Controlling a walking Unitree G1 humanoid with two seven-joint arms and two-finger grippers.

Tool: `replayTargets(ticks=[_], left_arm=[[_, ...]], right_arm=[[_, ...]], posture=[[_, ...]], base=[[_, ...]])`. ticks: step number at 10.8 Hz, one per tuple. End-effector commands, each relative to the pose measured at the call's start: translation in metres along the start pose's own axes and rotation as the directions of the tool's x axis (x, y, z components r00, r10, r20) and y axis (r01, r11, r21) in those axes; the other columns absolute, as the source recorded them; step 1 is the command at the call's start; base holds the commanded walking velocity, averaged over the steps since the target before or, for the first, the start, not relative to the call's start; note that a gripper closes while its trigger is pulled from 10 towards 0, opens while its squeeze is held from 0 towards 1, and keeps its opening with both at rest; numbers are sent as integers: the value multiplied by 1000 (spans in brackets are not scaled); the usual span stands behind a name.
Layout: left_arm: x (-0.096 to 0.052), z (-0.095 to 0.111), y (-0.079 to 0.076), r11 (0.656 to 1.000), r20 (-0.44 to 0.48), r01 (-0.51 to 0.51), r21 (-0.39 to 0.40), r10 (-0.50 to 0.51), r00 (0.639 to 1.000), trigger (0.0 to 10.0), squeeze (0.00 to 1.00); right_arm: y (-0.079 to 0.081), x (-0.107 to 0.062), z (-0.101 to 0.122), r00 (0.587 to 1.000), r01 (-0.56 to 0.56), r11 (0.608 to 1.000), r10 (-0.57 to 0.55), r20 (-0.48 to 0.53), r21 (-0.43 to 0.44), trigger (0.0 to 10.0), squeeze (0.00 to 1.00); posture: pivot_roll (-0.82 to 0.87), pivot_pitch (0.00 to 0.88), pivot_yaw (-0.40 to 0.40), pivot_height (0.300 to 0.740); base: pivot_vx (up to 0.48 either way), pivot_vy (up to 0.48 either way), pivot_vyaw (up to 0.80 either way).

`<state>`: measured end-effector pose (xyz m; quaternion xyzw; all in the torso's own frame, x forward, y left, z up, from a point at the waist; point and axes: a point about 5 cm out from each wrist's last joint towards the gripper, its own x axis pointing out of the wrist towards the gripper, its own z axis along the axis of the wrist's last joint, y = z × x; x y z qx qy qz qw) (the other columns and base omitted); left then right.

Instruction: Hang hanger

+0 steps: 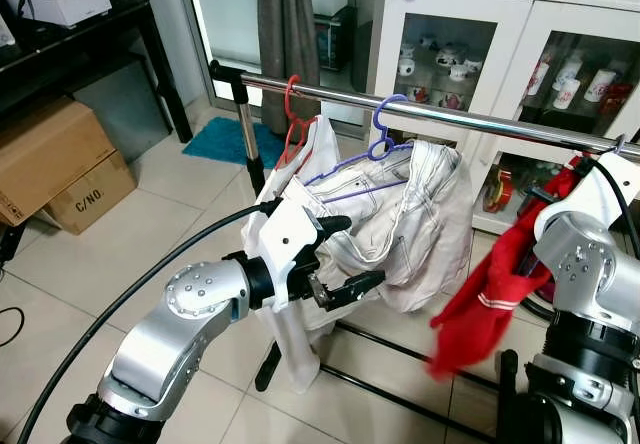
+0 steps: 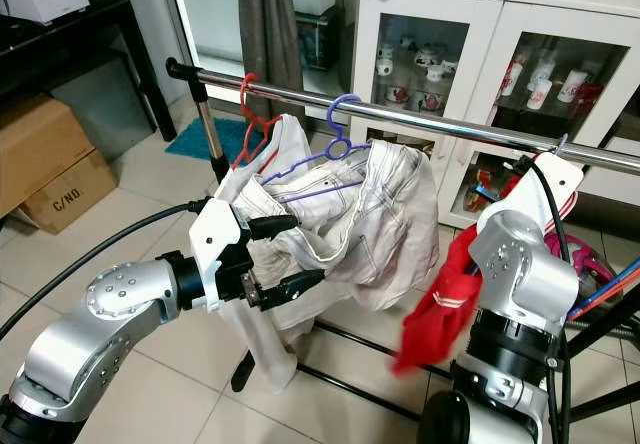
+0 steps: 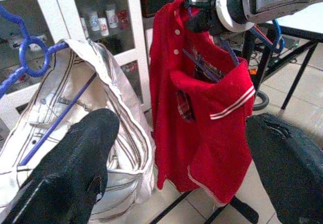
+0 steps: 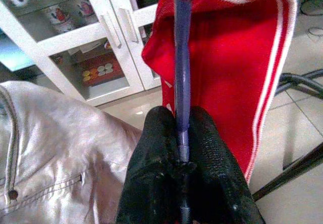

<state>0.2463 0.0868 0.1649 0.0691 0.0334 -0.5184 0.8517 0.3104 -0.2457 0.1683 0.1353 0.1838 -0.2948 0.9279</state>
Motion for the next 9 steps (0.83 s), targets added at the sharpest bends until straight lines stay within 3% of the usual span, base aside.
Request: replayTargets(ticks=[1, 3, 5, 6, 7, 8, 9], left_arm=[[-1, 2, -3, 1000, -2, 5, 23, -5, 1000, 10000, 733], [0, 2, -6, 1000, -1, 4, 25, -4, 1000, 10000, 722], [1, 1, -6, 999, -9, -17, 29, 18, 1000, 10000, 690], [1, -2, -3, 998, -14, -66, 26, 66, 998, 10000, 180], [2, -6, 5, 986, -19, -163, 23, 164, 986, 10000, 0], [2, -8, 10, 973, -23, -232, 9, 232, 972, 10000, 0], [2, -7, 11, 971, -18, -241, 12, 241, 970, 10000, 0]], right_arm=[[1, -4, 4, 999, -27, 1000, 28, 34, -15, 0, 0], [5, -8, 9, 984, -96, 986, 115, 134, -138, 0, 0], [7, -12, 7, 970, -182, 967, 206, 128, -178, 0, 0], [13, -16, 3, 944, -279, 936, 309, 118, -214, 0, 0], [16, -23, 0, 896, -380, 889, 422, 136, -254, 0, 0], [11, -26, -3, 868, -403, 851, 472, 153, -337, 0, 0], [6, -27, -4, 865, -394, 845, 474, 164, -361, 0, 0]], posture=[[36, 0, 7, 740], [35, 0, 4, 740], [39, 0, 1, 740], [39, 0, 4, 740], [38, 0, 6, 740], [36, 0, 13, 740], [35, 0, 15, 740]], base=[[0, 0, 0], [0, 0, 0], [0, 0, 0], [0, 0, 0], [0, 0, 0], [0, 0, 0], [0, 0, 0]])
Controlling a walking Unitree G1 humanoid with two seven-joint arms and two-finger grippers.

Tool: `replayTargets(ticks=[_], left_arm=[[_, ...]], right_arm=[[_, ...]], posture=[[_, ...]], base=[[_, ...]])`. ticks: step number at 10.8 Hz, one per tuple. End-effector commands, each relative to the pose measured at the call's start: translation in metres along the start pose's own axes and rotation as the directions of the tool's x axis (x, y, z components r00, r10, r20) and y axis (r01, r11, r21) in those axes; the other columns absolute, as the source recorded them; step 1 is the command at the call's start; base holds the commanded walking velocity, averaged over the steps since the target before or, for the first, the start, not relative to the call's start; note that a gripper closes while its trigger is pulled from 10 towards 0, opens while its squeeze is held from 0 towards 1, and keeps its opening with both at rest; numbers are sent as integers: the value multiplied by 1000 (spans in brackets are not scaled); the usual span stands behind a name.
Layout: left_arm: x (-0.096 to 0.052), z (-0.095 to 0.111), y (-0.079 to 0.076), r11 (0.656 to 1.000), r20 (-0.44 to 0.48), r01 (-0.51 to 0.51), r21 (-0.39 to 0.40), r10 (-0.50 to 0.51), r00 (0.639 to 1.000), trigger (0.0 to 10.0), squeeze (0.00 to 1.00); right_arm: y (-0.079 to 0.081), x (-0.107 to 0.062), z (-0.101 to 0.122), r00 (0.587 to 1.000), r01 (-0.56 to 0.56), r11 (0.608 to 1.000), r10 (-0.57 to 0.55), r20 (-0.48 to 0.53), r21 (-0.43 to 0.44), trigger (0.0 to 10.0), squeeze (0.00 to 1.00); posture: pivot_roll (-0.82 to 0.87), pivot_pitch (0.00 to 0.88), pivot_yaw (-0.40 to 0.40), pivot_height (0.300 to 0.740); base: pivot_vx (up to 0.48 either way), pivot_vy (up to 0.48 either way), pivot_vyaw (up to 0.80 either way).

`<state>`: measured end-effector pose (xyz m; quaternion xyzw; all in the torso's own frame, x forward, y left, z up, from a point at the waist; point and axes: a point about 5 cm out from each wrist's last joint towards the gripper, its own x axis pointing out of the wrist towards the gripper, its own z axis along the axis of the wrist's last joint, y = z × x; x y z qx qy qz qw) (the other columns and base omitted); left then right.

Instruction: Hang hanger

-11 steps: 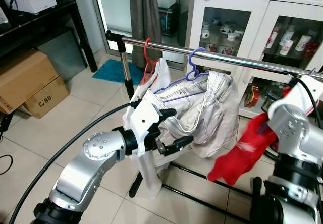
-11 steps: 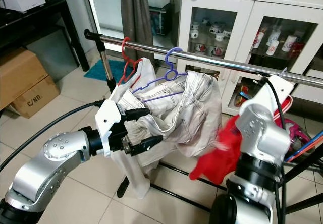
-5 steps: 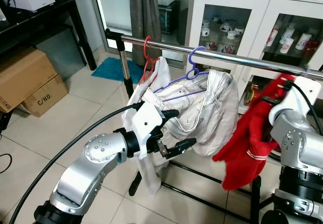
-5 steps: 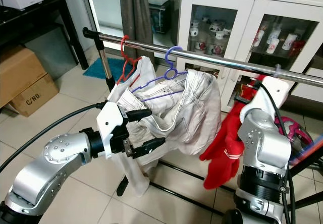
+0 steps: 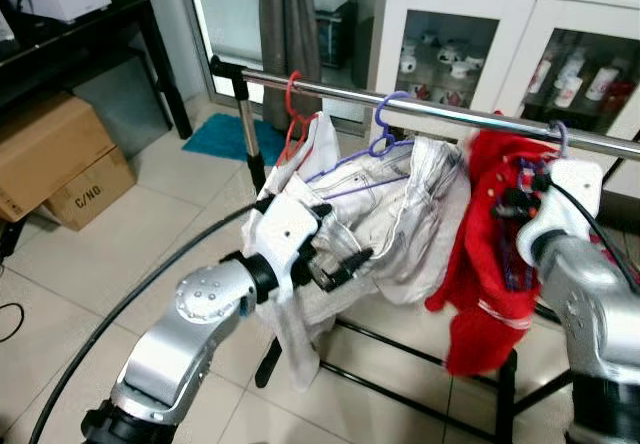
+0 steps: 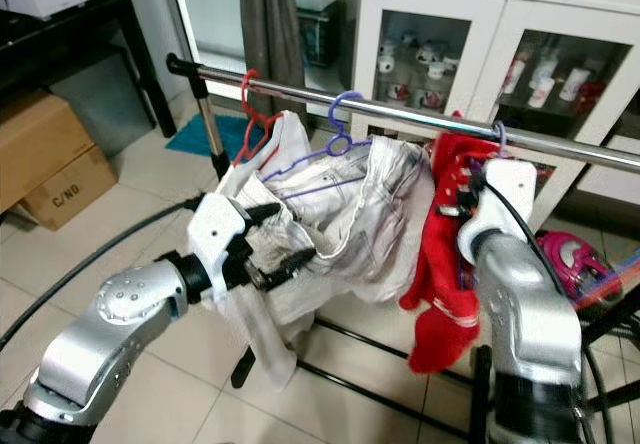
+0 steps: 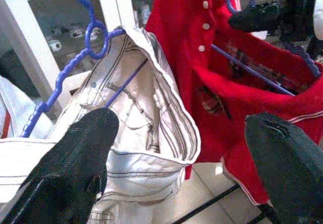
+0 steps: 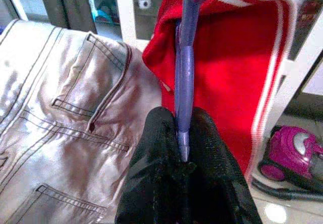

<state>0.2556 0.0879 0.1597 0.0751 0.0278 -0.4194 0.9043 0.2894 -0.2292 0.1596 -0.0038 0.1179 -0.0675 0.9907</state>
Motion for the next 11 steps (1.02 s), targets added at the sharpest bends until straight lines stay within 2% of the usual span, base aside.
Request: replayTargets(ticks=[1, 2, 4, 5, 7, 10, 11], left_arm=[[-1, 0, 2, 1000, 3, -20, -1, 20, 1000, 10000, 0], [1, -2, 0, 999, 1, -46, -19, 47, 999, 10000, 0], [1, -6, 9, 983, 6, -185, -16, 185, 983, 10000, 0], [1, -5, 13, 976, 10, -217, -30, 217, 976, 10000, 0], [1, -4, 14, 975, 14, -221, -25, 221, 975, 10000, 0], [3, -3, 13, 974, 23, -223, -27, 223, 974, 10000, 0], [4, -3, 13, 975, 25, -221, -29, 221, 975, 10000, 0]], right_arm=[[2, -5, 18, 994, -21, 1000, 22, 106, -9, 0, 0], [4, -11, 19, 989, -41, 999, 39, 141, 10, 0, 0], [9, -22, 12, 990, -37, 999, 38, 139, -12, 0, 0], [12, -26, 9, 990, -36, 999, 35, 136, 6, 10000, 0], [13, -29, 2, 992, -12, 998, 19, 129, -55, 10000, 0], [12, -30, 2, 991, -4, 1000, 8, 135, -25, 10000, 0], [9, -29, 0, 993, 29, 998, -23, 114, -54, 10000, 0]], posture=[[37, 0, 16, 740], [38, 0, 21, 740], [39, 0, 26, 740], [40, 0, 30, 740], [40, 0, 32, 740], [34, 0, 35, 740], [30, 0, 35, 740]], base=[[0, 0, 0], [0, 0, 0], [0, 0, 0], [-341, 0, 0], [-403, 0, 0], [-363, 0, 0], [-319, 0, 0]])
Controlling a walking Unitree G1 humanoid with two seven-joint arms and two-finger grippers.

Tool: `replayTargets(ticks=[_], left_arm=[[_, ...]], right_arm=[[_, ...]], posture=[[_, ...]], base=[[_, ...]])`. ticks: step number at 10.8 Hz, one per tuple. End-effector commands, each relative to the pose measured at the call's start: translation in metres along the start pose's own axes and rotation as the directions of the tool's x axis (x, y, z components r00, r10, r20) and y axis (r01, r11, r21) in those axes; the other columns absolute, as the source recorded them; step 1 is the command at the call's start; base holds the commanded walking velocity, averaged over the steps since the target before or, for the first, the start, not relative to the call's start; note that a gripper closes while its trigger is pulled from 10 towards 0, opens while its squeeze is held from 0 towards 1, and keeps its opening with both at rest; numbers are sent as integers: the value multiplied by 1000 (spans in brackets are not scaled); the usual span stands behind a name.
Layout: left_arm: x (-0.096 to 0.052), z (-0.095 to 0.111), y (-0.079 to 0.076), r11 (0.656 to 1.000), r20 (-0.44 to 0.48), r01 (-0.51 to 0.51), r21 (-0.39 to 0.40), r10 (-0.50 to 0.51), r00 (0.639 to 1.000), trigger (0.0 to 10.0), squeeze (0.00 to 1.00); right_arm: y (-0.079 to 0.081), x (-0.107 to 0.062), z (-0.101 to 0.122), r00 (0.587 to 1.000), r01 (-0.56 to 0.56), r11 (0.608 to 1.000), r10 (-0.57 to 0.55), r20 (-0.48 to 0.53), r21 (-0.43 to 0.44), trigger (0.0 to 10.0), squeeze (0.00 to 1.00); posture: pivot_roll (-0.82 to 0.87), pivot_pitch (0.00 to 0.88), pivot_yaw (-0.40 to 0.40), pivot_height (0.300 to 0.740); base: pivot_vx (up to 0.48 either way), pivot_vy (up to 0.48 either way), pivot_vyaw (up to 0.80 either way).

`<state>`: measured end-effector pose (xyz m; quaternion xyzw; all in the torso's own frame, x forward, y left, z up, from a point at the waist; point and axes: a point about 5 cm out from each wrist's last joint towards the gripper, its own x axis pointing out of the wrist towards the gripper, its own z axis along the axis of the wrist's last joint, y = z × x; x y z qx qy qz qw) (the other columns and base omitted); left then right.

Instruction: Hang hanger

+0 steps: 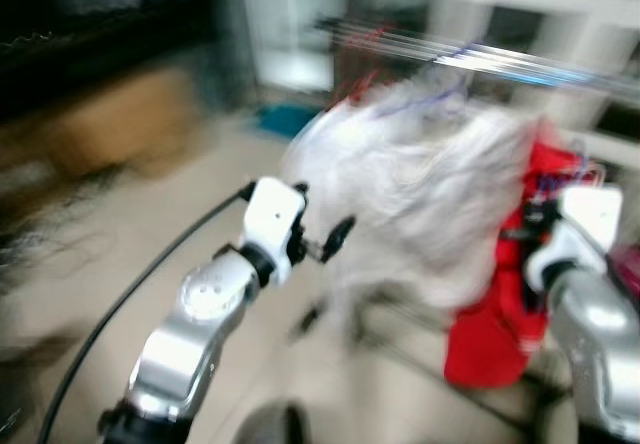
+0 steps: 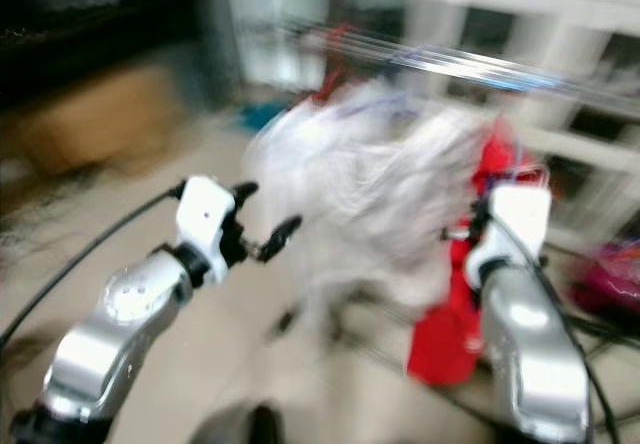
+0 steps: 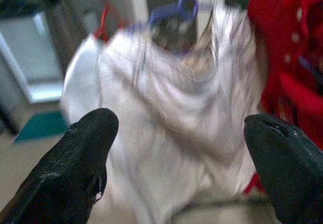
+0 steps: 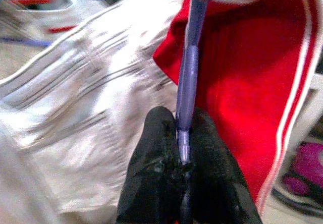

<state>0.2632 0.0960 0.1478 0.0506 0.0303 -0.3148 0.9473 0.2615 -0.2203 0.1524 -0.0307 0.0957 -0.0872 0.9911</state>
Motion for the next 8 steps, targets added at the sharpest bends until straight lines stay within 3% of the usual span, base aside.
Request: replayTargets(ticks=[1, 5, 6, 7, 8], left_arm=[[4, 11, 2, 1000, 30, 5, 31, -5, 1000, 10000, 0], [5, 11, 4, 998, 29, 32, 46, -34, 999, 10000, 0], [5, 12, 4, 997, 41, 58, 42, -60, 997, 10000, 86], [12, 17, 7, 994, 59, 85, 70, -90, 994, 10000, 1000], [19, 19, 11, 990, 54, 88, 109, -95, 994, 10000, 1000]], right_arm=[[2, -3, 13, 998, -6, 1000, 7, 61, -14, 10000, 0], [6, -4, 9, 998, -46, 997, 49, 46, -60, 10000, 0], [9, -5, 8, 995, -87, 994, 89, 35, -65, 10000, 0], [16, -8, 9, 981, -194, 979, 195, 11, -70, 10000, 0], [20, -11, 12, 967, -254, 965, 255, 11, -60, 10000, 0]], posture=[[29, 0, 34, 740], [29, 0, 27, 740], [29, 0, 25, 740], [26, 0, 23, 740], [22, 0, 23, 740]], base=[[-307, 0, 0], [-73, 0, 0], [0, 0, 0], [0, 0, 0], [0, 0, 0]])
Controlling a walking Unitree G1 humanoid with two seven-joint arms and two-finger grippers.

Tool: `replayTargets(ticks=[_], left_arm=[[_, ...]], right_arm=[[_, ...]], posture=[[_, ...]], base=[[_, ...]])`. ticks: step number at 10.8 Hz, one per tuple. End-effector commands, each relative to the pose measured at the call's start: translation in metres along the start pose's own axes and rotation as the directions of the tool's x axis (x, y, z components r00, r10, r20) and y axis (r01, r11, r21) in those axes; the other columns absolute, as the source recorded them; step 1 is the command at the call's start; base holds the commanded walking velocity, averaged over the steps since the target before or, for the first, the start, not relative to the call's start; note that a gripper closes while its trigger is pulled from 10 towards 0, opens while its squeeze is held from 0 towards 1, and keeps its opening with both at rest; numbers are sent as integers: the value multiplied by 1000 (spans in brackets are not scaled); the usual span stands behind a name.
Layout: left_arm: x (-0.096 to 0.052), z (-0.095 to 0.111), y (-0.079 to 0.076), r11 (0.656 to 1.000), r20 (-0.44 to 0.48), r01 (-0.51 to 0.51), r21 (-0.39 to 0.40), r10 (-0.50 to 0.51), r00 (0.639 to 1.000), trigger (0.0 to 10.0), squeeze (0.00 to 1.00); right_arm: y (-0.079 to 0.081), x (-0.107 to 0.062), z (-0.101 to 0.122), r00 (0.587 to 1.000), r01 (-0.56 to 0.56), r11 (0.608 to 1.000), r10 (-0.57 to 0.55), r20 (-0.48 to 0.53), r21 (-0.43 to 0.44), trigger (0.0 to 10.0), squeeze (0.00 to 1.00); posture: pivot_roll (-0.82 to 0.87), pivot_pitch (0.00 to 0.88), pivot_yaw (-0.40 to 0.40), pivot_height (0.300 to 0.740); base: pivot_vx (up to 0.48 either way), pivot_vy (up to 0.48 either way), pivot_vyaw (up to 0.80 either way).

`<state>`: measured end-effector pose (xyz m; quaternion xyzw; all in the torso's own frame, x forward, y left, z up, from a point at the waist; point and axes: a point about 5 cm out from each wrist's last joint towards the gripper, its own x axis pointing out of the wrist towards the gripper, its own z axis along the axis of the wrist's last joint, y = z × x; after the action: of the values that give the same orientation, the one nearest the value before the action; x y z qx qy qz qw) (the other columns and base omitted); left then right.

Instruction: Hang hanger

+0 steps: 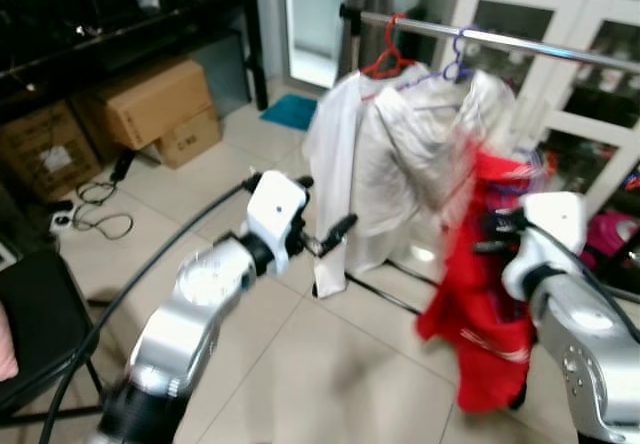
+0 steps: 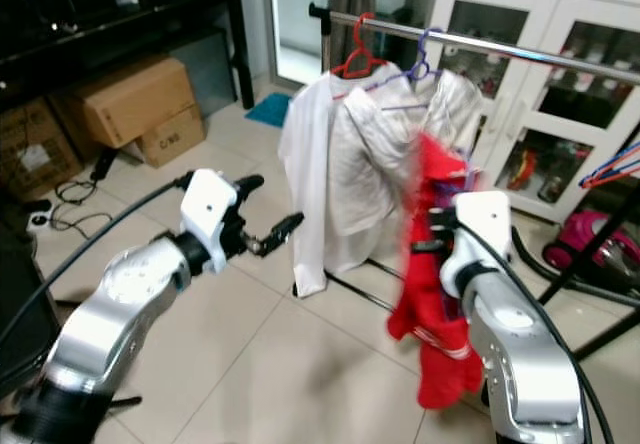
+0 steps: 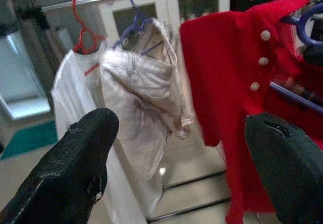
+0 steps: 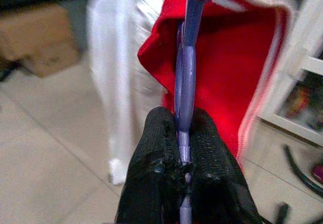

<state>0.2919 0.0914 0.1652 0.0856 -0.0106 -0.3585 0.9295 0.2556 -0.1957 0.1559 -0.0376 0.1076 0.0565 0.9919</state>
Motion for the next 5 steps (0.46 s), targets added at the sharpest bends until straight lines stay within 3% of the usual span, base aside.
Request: replayTargets(ticks=[1, 3, 4, 5], left_arm=[[4, 4, 1, 1000, 16, 10, 17, -10, 1000, 10000, 1000], [23, 7, 5, 996, 34, 75, 50, -77, 996, 10000, 1000], [33, 12, -2, 984, 41, 163, 70, -166, 985, 10000, 196], [37, 15, -4, 979, 49, 191, 74, -194, 980, 10000, 0]], right_arm=[[4, -3, 14, 997, -46, 999, 46, 58, -10, 10000, 0], [15, -4, 24, 980, -168, 986, 169, 103, -18, 10000, 0], [23, -6, 30, 959, -250, 968, 252, 127, -29, 10000, 0], [27, -8, 32, 949, -284, 958, 286, 134, -38, 10000, 0]], posture=[[18, 0, 20, 740], [7, 0, 19, 740], [-1, 0, 15, 740], [-3, 0, 14, 740]], base=[[0, 0, 0], [0, 0, 0], [0, 0, 0], [0, 0, 0]])
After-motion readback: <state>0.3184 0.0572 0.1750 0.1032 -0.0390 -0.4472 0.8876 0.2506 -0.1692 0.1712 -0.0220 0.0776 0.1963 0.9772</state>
